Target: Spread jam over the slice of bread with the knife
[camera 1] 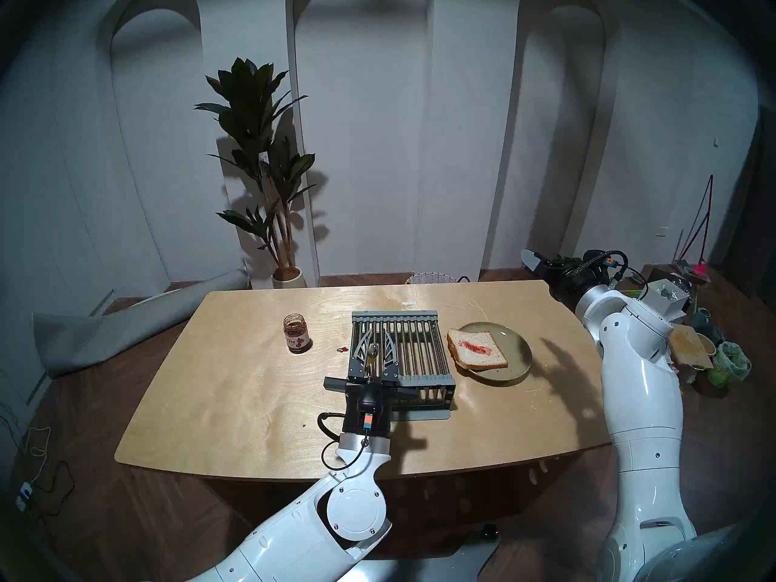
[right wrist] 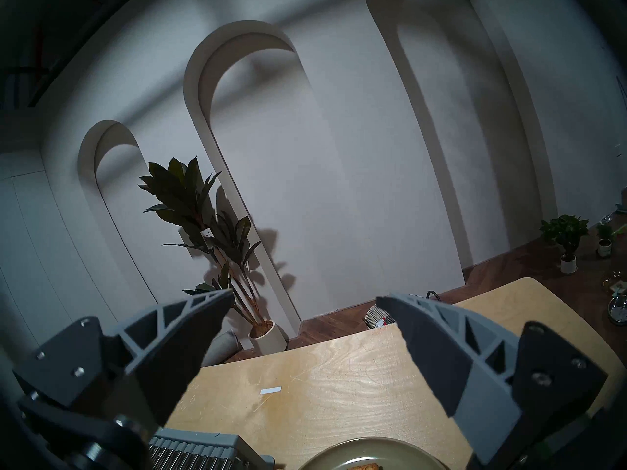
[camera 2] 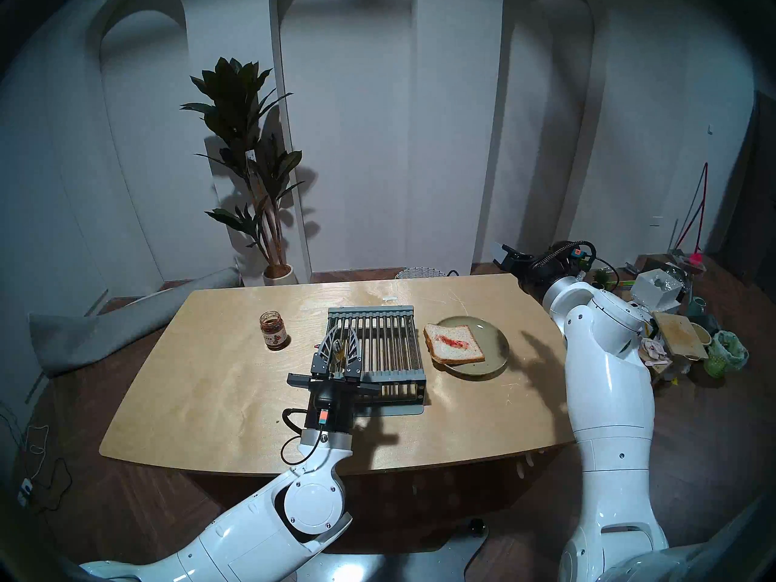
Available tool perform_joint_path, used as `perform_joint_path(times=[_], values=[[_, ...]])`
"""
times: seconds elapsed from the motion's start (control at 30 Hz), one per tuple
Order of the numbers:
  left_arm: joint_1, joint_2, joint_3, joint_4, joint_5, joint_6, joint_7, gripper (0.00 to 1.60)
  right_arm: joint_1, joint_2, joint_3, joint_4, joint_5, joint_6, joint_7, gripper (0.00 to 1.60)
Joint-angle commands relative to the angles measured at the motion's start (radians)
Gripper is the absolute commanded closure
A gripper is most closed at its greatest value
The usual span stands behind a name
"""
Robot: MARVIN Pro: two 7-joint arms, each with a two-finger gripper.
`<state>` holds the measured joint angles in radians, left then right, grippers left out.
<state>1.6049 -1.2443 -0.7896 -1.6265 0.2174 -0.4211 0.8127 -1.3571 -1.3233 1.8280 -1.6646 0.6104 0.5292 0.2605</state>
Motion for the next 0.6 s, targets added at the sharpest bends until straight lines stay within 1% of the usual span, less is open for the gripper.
perform_joint_path(times=[0.0, 0.03, 0.07, 0.1, 0.2, 0.23, 0.27, 0.3, 0.33, 0.37, 0.43, 0.53, 0.57], values=[[0.002, 0.008, -0.001, -0.049, 0.023, 0.024, 0.008, 0.90, 0.016, 0.001, 0.008, -0.001, 0.010, -0.008, 0.009, 0.00], [0.003, 0.009, 0.001, -0.051, 0.024, 0.026, 0.009, 0.87, 0.016, 0.002, 0.009, 0.000, 0.011, -0.009, 0.010, 0.00], [0.003, 0.011, 0.004, -0.053, 0.026, 0.033, 0.008, 0.47, 0.015, 0.004, 0.012, 0.003, 0.014, -0.010, 0.014, 0.00], [0.003, 0.010, 0.005, -0.052, 0.029, 0.036, 0.011, 0.36, 0.015, 0.005, 0.012, 0.004, 0.014, -0.010, 0.015, 0.00], [0.001, 0.010, 0.008, -0.052, 0.030, 0.039, 0.015, 0.39, 0.015, 0.008, 0.015, 0.008, 0.016, -0.010, 0.019, 0.00], [0.001, 0.010, 0.009, -0.050, 0.030, 0.040, 0.016, 0.43, 0.015, 0.010, 0.017, 0.009, 0.017, -0.010, 0.021, 0.00], [0.001, 0.011, 0.011, -0.049, 0.029, 0.040, 0.017, 0.34, 0.015, 0.010, 0.019, 0.010, 0.018, -0.010, 0.022, 0.00], [0.001, 0.012, 0.011, -0.049, 0.030, 0.043, 0.018, 0.34, 0.015, 0.011, 0.020, 0.011, 0.018, -0.011, 0.022, 0.00], [0.001, 0.013, 0.012, -0.049, 0.030, 0.042, 0.019, 0.15, 0.015, 0.011, 0.020, 0.012, 0.018, -0.011, 0.023, 0.00], [0.002, 0.014, 0.013, -0.050, 0.025, 0.042, 0.019, 0.14, 0.015, 0.012, 0.020, 0.013, 0.018, -0.011, 0.023, 0.00], [0.003, 0.016, 0.015, -0.049, 0.020, 0.041, 0.019, 0.00, 0.015, 0.013, 0.020, 0.015, 0.018, -0.011, 0.025, 0.00], [0.002, 0.017, 0.019, -0.043, 0.022, 0.041, 0.020, 0.00, 0.014, 0.014, 0.020, 0.016, 0.018, -0.011, 0.027, 0.00], [0.000, 0.019, 0.020, -0.039, 0.034, 0.050, 0.023, 0.00, 0.014, 0.014, 0.020, 0.017, 0.018, -0.012, 0.028, 0.00]])
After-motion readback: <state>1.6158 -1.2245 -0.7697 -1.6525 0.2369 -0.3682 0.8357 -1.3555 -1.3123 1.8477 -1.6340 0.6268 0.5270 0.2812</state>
